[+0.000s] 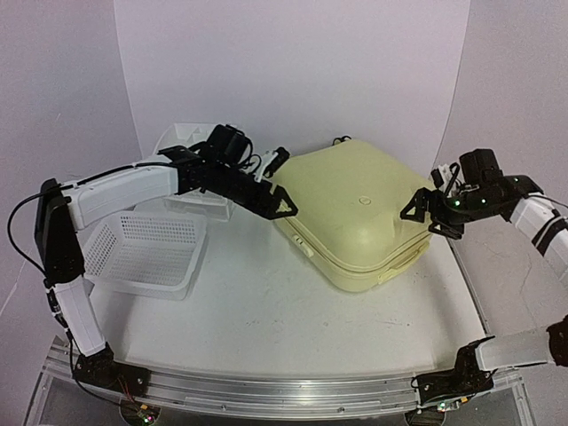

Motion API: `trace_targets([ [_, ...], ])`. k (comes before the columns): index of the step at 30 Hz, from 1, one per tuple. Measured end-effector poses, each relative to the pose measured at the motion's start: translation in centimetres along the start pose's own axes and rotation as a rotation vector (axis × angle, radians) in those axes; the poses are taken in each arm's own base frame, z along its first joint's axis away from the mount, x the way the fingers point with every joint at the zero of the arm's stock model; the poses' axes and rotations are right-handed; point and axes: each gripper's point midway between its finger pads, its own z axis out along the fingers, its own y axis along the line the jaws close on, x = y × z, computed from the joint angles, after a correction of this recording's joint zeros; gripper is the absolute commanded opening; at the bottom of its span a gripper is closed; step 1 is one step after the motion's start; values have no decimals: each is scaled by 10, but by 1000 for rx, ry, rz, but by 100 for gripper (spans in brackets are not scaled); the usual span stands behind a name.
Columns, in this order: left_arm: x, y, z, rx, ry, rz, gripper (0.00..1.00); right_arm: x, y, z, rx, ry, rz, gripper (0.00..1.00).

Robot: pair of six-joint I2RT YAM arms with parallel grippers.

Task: Open, take out, and arrange the luggage

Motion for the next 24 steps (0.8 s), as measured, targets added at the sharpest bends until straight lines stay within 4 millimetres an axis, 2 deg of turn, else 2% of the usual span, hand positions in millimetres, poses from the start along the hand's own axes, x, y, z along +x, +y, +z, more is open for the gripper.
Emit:
trace_targets([
  [2,-4,7,-22,-31,-33,-7,82,16,-14,-1,41,-1,81,89],
  [3,-5,6,-29,-36,-43,-6,81,22,-21,-1,67,1,121,82],
  [5,-4,0,-40,-34,-55,-2,81,34,-43,4,143,-1,227,61],
  [8,4,-9,-47,-21,-55,5,81,50,-77,12,260,-14,412,60],
  [10,13,-12,-48,-15,-46,3,81,60,-92,20,300,-21,522,60],
  [13,28,-12,-51,-16,-27,-12,81,68,-101,35,319,-7,630,61],
  [16,36,-14,-57,-16,-27,-25,81,64,-106,53,327,-9,703,58],
  [18,39,-16,-62,-16,-36,-25,81,61,-109,61,326,-18,737,50],
  [24,41,-21,-78,-16,-74,-13,81,63,-119,93,335,-14,836,36],
])
